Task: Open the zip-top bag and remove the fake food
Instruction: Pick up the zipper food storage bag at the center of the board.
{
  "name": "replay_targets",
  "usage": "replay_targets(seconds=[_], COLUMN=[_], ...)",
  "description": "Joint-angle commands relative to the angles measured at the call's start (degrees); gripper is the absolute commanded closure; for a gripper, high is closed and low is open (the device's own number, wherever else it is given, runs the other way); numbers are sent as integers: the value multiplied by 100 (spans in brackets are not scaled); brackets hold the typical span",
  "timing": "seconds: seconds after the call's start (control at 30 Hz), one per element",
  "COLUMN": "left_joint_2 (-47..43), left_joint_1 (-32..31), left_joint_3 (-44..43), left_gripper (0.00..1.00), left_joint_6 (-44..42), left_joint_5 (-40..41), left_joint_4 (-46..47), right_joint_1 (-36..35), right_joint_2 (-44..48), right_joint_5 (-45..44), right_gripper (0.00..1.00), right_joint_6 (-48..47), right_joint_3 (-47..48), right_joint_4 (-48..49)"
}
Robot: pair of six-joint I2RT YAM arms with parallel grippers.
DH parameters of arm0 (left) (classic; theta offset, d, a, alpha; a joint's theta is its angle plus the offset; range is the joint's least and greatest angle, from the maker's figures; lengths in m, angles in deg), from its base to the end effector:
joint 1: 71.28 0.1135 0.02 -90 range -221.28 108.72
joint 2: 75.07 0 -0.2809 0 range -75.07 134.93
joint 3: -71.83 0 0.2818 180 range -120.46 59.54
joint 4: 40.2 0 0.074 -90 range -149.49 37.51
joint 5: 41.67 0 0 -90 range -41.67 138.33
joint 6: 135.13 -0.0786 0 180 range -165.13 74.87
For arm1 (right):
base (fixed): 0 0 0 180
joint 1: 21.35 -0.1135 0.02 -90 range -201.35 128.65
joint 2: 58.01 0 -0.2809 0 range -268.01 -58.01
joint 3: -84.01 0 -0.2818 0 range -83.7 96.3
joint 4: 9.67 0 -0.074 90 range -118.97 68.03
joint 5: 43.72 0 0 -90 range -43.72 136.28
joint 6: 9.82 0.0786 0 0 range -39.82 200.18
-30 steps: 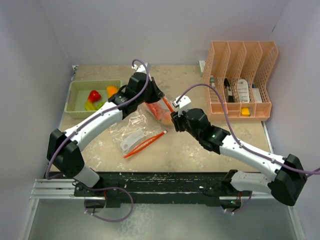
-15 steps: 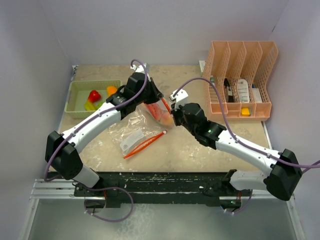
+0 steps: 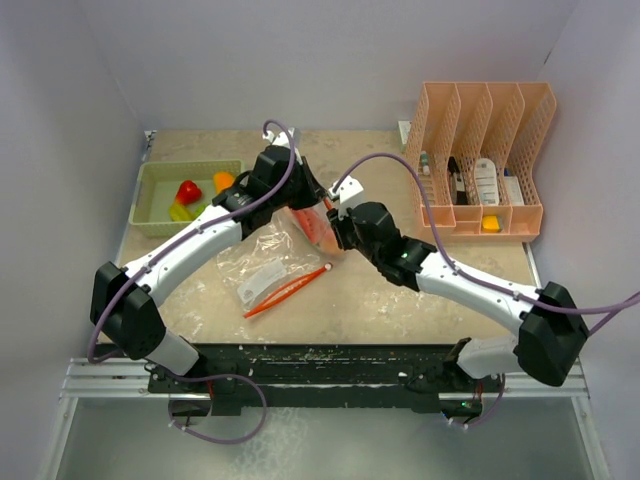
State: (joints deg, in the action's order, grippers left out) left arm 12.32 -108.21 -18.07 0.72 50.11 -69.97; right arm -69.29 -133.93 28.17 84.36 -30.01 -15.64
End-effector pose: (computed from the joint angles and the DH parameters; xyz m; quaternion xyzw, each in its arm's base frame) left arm 0.3407 -0.2530 0.3366 -0.0744 0.8505 -0.3342 0.3993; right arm 0.2675 0.2600 0.2966 -0.2058 0.7668 0.1485 0.5896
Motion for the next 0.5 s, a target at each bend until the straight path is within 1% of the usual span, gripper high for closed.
replay_targets(seconds=[0.0, 0.03, 0.1, 0.13, 0.17, 0.2, 0.23, 0.27, 0.3, 0.33, 0.37, 0.43, 0.47], left_joint_2=[-369, -391, -430, -458, -497, -546, -601, -666, -729, -811, -898, -1083, -1181], left_joint_1=[4, 8, 9, 3, 6, 2, 5, 3, 4, 2, 2, 1, -9], left_joint_3=[-3, 6, 44, 68, 110, 165, 226, 273, 315, 356, 401, 555, 639], left_gripper=[96, 94, 86, 80, 69, 54, 43, 31, 23, 17, 13, 10, 9], left_joint_6=[-153, -201, -416, -483, -566, -654, -736, -811, -893, -985, -1117, -1477, -1637], left_joint_5=[-6, -14, -25, 5, 34, 67, 91, 100, 103, 96, 39, -198, -256], left_joint_4=[224, 226, 249, 276, 323, 376, 436, 499, 554, 623, 713, 1002, 1120], right_joint_1=[4, 3, 4, 12, 35, 83, 162, 261, 382, 536, 711, 1021, 1095], right_joint_2=[-8, 57, 232, 299, 350, 396, 435, 471, 495, 507, 496, 483, 479], right_joint_5=[-28, 37, 197, 259, 331, 458, 602, 757, 959, 1186, 1509, 2167, 2337], right_gripper=[77, 86, 100, 100, 100, 100, 100, 100, 100, 100, 100, 100, 100], right_joint_6=[149, 183, 226, 263, 293, 345, 399, 464, 522, 614, 704, 796, 810], right_joint_3=[335, 346, 343, 350, 348, 449, 538, 553, 559, 564, 549, 521, 535], right_joint_4=[137, 149, 166, 126, 52, -30, -87, -108, -127, -139, -129, -83, -88])
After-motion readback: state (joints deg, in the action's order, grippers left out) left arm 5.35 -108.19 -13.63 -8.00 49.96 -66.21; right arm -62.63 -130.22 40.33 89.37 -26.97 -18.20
